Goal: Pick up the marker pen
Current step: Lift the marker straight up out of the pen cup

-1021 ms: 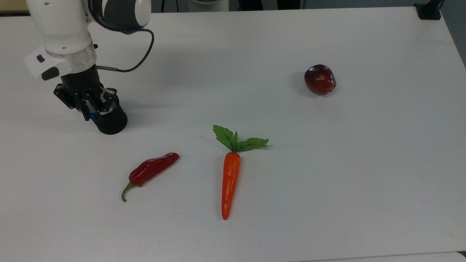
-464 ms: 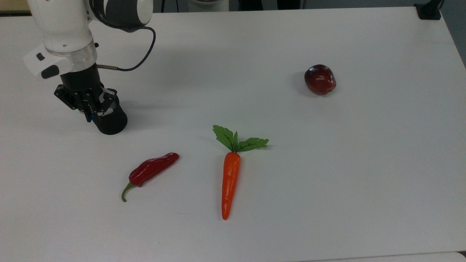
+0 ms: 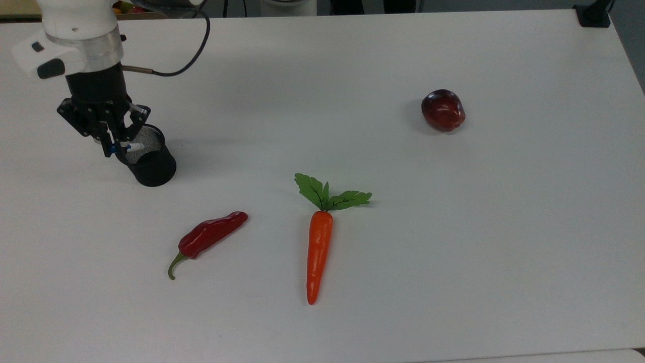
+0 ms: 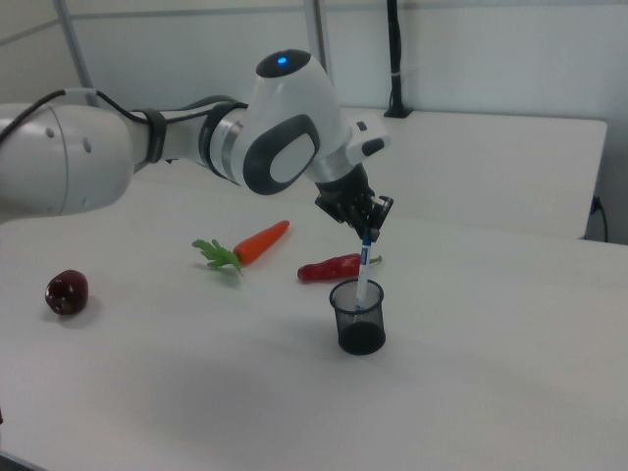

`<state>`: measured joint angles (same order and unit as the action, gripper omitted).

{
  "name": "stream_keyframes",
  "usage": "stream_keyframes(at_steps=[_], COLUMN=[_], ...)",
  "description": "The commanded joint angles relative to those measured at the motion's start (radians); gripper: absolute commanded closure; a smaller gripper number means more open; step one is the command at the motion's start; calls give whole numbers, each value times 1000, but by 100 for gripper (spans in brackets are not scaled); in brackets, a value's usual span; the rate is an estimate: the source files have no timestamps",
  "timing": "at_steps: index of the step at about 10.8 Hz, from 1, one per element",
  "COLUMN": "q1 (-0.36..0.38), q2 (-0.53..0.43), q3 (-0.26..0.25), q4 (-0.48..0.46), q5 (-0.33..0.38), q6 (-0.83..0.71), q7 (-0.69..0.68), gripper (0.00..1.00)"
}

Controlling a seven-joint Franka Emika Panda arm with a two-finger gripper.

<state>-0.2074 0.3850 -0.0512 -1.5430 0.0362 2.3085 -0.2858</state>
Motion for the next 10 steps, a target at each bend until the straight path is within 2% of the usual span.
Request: stream_keyframes(at_steps=[1,5,10], q1=[-4,14,193], q2=[-92,-158,-189], q3=[-7,0,8], q4=[-14,-16,-34], q5=[17,19,11], q6=[-72,-99,-227], q7=[5,51,270], gripper=[90,89,89])
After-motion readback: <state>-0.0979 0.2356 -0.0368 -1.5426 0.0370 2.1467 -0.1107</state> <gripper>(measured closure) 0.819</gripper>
